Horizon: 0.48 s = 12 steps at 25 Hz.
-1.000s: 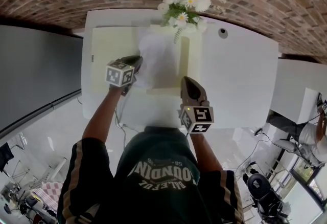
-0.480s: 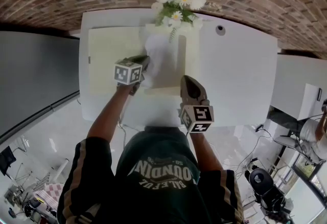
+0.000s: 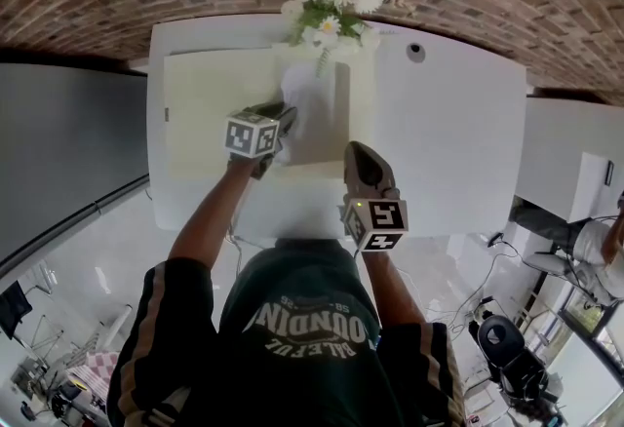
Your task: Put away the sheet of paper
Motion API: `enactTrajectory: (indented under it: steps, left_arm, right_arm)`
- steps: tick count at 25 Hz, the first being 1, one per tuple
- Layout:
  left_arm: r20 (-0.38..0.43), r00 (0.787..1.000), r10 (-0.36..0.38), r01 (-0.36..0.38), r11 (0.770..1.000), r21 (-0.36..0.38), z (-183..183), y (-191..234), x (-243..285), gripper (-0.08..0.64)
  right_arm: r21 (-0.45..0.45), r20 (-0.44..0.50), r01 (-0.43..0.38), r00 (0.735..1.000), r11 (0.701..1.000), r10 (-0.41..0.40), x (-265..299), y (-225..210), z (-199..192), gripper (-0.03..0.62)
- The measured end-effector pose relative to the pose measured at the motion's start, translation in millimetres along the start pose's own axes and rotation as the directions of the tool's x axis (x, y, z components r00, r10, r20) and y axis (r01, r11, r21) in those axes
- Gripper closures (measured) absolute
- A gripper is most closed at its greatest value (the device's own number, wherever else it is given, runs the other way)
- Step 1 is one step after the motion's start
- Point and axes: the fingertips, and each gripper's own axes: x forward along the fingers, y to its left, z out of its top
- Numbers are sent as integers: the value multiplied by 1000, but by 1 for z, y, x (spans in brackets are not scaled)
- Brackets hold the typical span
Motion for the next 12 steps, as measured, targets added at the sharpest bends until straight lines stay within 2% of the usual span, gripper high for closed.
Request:
enactTrajectory:
  steps: [6,12]
  left_arm:
    - [17,999,45,-46,995,89,2,5,-19,420]
    - [93,993,76,-89,985,146,5,0,-53,422]
  right_arm:
    - [-7,4,-12,1000,1000,12,-6,10,-5,591]
    - [-27,33,-40,999,999,41,-14,28,0,591]
